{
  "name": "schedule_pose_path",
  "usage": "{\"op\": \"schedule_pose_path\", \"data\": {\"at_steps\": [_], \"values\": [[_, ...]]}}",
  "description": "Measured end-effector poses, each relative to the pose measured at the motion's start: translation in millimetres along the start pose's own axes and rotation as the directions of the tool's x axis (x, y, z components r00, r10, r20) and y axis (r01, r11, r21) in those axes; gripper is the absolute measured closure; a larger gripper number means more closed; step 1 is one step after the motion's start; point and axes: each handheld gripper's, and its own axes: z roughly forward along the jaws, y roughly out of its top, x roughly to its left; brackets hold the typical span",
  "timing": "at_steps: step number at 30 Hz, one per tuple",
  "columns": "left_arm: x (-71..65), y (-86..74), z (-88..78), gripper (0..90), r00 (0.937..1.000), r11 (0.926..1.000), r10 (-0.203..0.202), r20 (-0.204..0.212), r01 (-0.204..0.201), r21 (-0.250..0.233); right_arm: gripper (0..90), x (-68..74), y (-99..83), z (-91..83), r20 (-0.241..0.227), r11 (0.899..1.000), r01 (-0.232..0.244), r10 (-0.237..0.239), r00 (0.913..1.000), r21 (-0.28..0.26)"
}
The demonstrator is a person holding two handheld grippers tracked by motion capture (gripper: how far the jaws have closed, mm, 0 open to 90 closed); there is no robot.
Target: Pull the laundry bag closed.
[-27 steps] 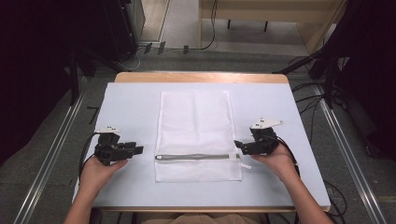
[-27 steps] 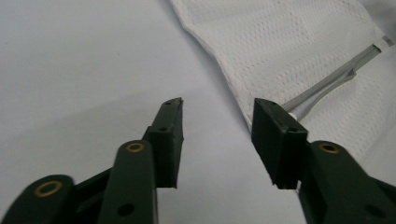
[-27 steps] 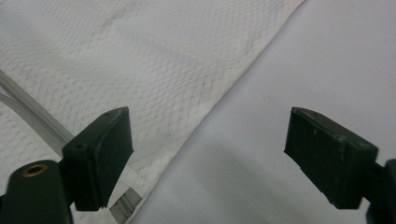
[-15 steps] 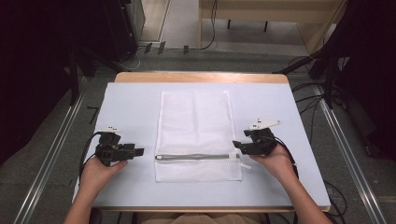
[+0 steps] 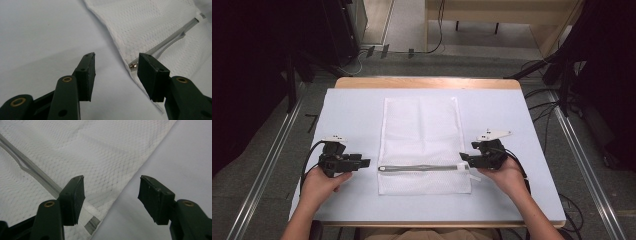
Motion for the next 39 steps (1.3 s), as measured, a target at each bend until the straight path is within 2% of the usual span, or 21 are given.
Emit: {"op": "schedule_pose_path", "data": {"at_steps": [2,5,9,15,17,20,21,23,31,32,33,35,39], "values": [[-1.1,0.9,0.9,47.6,0.9999,0.9999,0.016,-0.002,-0.016,-0.004,42.3,0.1,-1.1,-1.7,0.005,1.0,0.001,-0.001,1.0,-0.002],[-1.3,2.7,0.8,46.3,0.9998,0.9997,0.019,0.01,-0.019,-0.018,45.1,1.6,-1.5,-4.7,0.005,1.0,0.014,-0.014,0.9999,-0.008],[-1.3,3.1,1.2,46.0,0.9996,0.9993,0.028,0.004,-0.027,-0.026,43.0,3.0,-1.3,-4.4,0.009,1.0,0.015,-0.015,0.9998,-0.007],[0.3,3.5,1.5,45.3,0.9995,0.9992,0.031,0.002,-0.031,-0.026,45.3,2.6,-1.6,-3.5,-0.006,1.0,0.008,-0.008,1.0,0.006],[0.6,2.9,0.9,44.7,0.9993,0.9991,0.036,0.0,-0.036,-0.021,44.9,2.6,-2.1,-4.1,0.01,1.0,0.009,-0.009,0.9999,0.005],[2.3,1.7,-2.2,44.9,0.9992,0.9991,0.038,-0.01,-0.039,-0.02,45.5,1.8,-2.0,-5.1,0.012,1.0,-0.014,0.014,0.9998,0.002],[3.0,1.8,-2.9,44.9,0.9996,0.9994,0.028,-0.01,-0.028,-0.022,45.6,1.6,-2.0,-5.4,0.001,1.0,-0.022,0.022,0.9998,0.005],[3.3,2.7,-3.0,44.9,0.9995,0.9992,0.032,-0.008,-0.032,-0.024,45.7,3.2,-2.5,-5.6,-0.012,1.0,-0.026,0.026,0.9996,0.013],[2.5,6.8,0.5,44.6,0.9991,0.9987,0.042,0.007,-0.042,-0.028,47.1,14.2,-1.2,-7.4,-0.043,0.999,0.013,-0.012,0.999,0.033],[2.8,7.2,1.1,44.4,0.9993,0.9989,0.037,0.005,-0.037,-0.029,47.5,18.2,-0.1,-6.4,-0.037,0.997,0.048,-0.046,0.9983,0.054],[3.0,7.6,1.4,44.4,0.9993,0.999,0.038,0.003,-0.038,-0.025,47.5,18.2,-0.1,-6.4,-0.037,0.997,0.048,-0.046,0.9983,0.054],[3.6,8.4,2.1,44.3,0.9994,0.9991,0.036,0.002,-0.036,-0.023,47.2,21.6,1.7,-5.6,-0.04,0.995,0.081,-0.079,0.9961,0.065],[2.2,9.4,3.0,43.7,0.9992,0.9989,0.039,0.005,-0.039,-0.025,46.9,26.3,6.8,-5.8,-0.056,0.996,0.07,-0.067,0.9962,0.058]]}}
